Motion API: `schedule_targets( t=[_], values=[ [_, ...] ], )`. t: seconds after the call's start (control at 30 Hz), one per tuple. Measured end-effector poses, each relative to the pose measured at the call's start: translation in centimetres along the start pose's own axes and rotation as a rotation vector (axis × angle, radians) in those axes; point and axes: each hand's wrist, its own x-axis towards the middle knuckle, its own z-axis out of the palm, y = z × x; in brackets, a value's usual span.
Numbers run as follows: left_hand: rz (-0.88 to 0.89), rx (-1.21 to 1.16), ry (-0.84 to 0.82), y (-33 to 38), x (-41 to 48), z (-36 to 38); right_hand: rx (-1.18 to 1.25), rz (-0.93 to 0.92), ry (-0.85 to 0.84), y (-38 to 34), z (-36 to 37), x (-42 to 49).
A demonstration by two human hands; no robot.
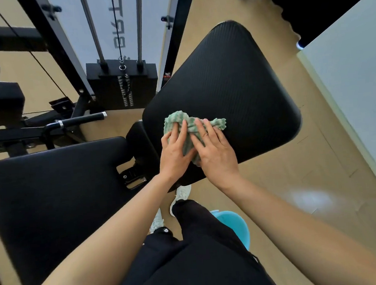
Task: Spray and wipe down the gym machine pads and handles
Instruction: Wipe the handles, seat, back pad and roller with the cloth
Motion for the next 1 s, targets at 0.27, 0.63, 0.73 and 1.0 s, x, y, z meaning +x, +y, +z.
schedule_targets(
  t=[0.27,0.63,0.73,1.0],
  values=[
    [0.262,-0.032,0.023,6.9,5.0,-0.7,-0.034,0.191,0.149,5.5,-4.6,0.8],
    [-0.113,-0.051,-0.004,-2.5,-0.6,0.8,-0.062,-0.127,-0.116,-1.0,0.4,1.0],
    [-0.255,-0.087,-0.028,-4.6,-2.9,1.4,-0.121,-0.261,-0.239,-2.6,1.4,1.7],
    [-0.311,-0.173,-0.022,-5.3,1.1,-0.2,-0.368,-0.375,-0.287,-1.7,-1.2,7.7]
  ],
)
